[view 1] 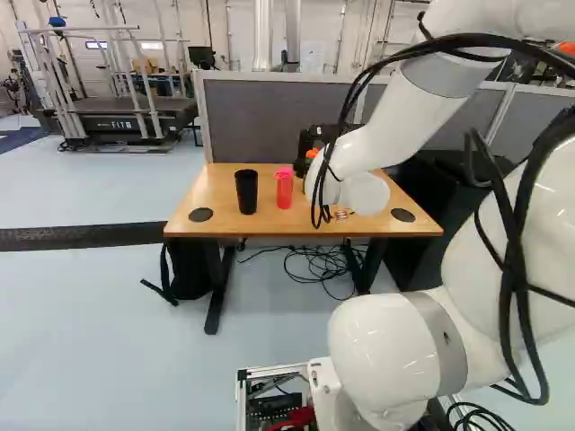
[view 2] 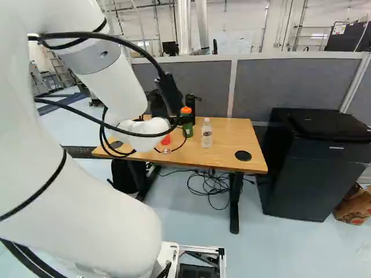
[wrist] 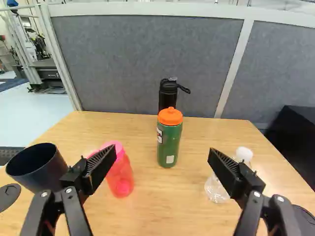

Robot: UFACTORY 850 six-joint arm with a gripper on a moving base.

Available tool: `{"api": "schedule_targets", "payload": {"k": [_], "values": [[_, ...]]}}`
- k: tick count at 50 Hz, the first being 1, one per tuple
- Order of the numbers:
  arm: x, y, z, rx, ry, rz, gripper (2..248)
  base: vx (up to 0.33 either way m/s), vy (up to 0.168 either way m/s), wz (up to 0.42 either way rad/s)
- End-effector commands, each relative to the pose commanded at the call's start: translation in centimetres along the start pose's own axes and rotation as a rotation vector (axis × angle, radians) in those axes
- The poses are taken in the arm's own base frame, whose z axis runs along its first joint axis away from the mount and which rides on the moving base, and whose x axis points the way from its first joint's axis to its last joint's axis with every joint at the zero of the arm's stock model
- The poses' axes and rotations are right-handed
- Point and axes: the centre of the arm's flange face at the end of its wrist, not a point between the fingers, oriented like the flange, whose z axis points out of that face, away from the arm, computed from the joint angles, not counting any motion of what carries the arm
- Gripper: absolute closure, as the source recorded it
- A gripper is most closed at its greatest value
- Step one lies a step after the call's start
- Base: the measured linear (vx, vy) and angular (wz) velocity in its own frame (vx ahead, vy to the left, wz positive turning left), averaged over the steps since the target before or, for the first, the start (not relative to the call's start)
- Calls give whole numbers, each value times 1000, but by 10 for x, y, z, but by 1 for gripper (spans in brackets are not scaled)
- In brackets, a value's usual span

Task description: Pick up the green bottle from the table

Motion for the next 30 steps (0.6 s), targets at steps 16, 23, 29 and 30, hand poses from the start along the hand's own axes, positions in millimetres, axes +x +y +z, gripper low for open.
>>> {"api": "schedule_targets", "payload": {"k": [16,23,29,30], "values": [[19,5,27,-13,-32,3,3,0,0,0],[25,7,39,-18,-62,5,3,0,0,0],[30,9,49,-22,-90,6,3,0,0,0],[31,10,50,-22,-95,6,3,0,0,0]]}}
